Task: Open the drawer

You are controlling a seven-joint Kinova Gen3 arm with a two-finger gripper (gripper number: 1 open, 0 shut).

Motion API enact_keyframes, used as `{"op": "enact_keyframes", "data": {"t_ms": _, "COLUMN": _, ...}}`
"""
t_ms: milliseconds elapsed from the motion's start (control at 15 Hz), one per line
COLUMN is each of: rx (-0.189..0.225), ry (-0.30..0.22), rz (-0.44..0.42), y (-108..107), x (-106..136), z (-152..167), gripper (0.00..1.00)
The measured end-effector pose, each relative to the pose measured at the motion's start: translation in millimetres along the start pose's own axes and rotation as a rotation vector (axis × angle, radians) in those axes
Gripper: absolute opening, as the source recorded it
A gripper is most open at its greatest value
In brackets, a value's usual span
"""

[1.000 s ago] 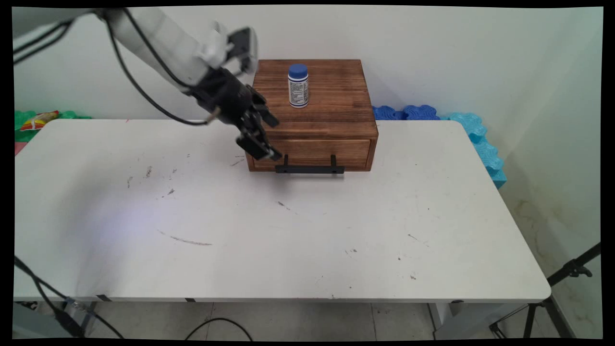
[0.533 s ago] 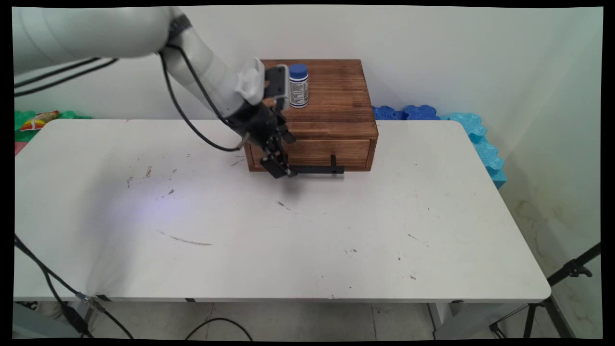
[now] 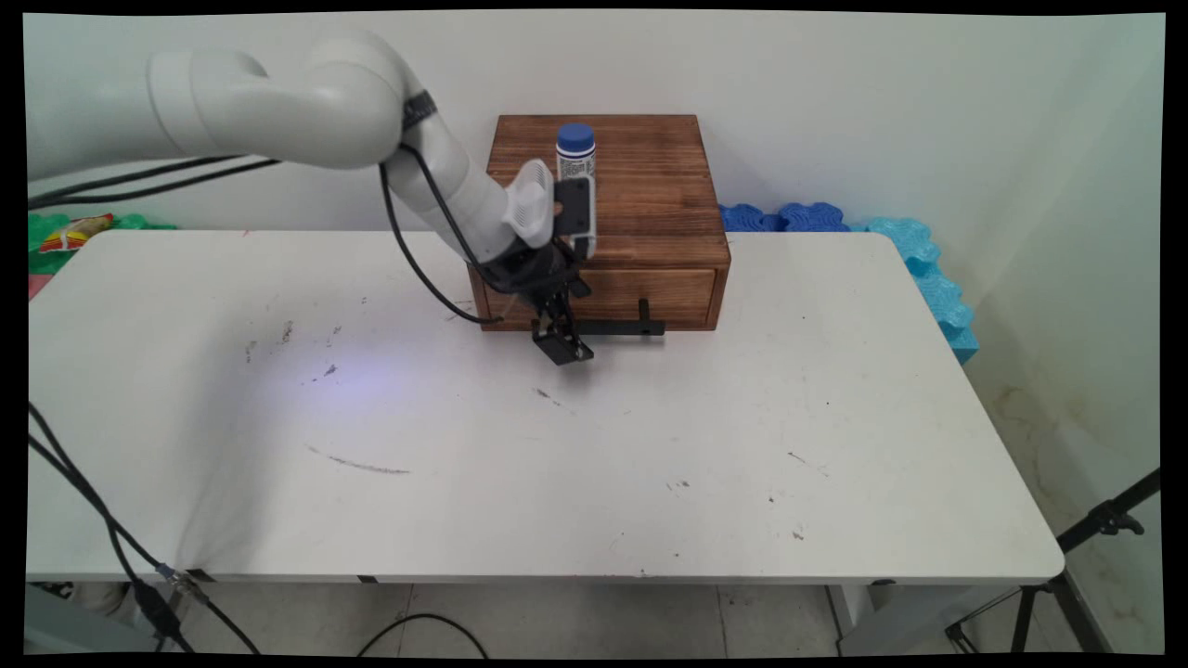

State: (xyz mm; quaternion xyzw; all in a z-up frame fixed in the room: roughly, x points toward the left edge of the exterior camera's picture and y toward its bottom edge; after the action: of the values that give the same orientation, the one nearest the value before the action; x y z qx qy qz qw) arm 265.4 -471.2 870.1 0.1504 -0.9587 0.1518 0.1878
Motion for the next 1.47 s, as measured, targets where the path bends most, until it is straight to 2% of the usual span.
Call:
{"op": "enact_keyframes", "data": {"t_ms": 467, "rx": 0.004, "ry": -0.023, "rz": -0.014, "y": 2.0, "x": 3.1, "z": 38.0, "gripper": 1.0}}
{"op": "enact_keyframes", "data": {"t_ms": 800, "rx": -0.009, "ry": -0.032, "rz": -0.038, "y": 6.0, "x": 5.3, "z": 56.8, "gripper": 1.0}}
{"op": "enact_keyframes", "data": {"t_ms": 1067, "rx": -0.029, "ry": -0.036, "rz": -0.053, "y": 14.3, "x": 7.1, "z": 62.7, "gripper": 1.0}}
{"op": "enact_keyframes", "data": {"t_ms": 1467, "rx": -0.074, "ry": -0.035, "rz": -0.065, "y": 39.2, "x": 12.3, "z": 58.0, "gripper": 1.0}}
